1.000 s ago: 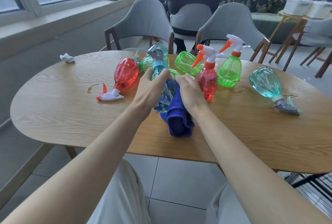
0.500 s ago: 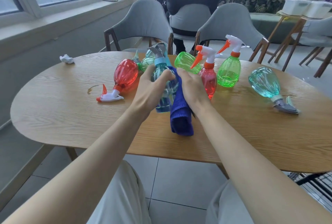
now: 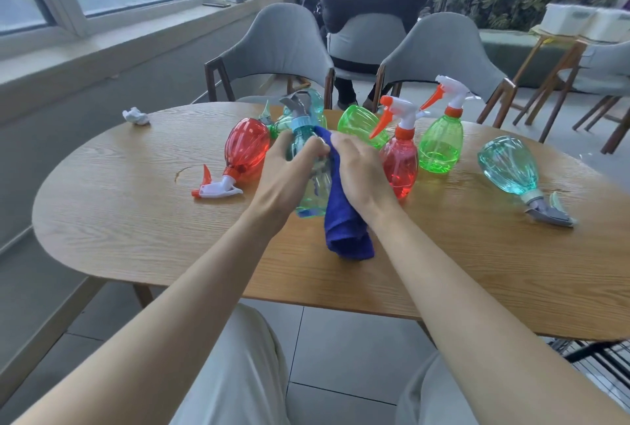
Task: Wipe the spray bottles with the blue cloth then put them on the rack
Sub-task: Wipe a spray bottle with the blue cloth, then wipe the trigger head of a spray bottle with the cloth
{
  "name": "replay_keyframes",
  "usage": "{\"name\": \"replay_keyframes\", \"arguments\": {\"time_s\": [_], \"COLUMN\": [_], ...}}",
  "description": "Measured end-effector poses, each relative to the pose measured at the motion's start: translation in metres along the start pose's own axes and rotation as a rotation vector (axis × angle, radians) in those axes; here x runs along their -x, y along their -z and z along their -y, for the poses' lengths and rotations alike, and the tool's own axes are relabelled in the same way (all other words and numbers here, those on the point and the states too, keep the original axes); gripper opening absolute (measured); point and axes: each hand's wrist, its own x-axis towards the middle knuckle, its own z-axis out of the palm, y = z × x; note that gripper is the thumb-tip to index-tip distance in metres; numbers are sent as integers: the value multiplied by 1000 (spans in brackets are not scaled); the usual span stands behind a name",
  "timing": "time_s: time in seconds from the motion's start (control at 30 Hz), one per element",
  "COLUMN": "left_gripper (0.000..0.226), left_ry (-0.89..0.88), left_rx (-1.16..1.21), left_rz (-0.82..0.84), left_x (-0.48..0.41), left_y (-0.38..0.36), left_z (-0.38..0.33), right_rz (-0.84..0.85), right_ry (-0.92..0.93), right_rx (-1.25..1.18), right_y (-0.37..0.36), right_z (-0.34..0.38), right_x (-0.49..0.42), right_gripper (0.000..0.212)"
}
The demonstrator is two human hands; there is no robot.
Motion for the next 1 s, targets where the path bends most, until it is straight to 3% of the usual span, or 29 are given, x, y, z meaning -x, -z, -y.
{"name": "replay_keyframes", "arguments": {"time_s": [0.07,0.17,0.3,0.43,0.57,0.7,1.0], "left_gripper": [12,10,6,19,27,39,57], "left_ry": [-49,-72,-76,-66,-60,-68,-98], "left_rx": [-52,-75,-137,-163,-199,-252,-393], "left_rz": [2,-48,-107,-209,-289,-346,-446], "left_x": [-2,-6,-16,-37,-70,-112,-182], "left_y": [5,12,27,49,73,101,151], "left_z": [-1,-2,-8,-24,-31,-22,17], "right_rz": [82,137,108,32,-24,31,132], "right_ry": [-111,-145,-135,-128,-265,-320,-254], "right_rx": [-122,-86,53,173,-2,-237,-106], "right_y": [-1,-9,-26,-40,-56,-77,-129], "right_z": [4,6,5,4,11,20,9], "right_x": [-6,-13,-21,-39,-66,-96,-144], "right_gripper": [41,43,45,46,37,26,27]}}
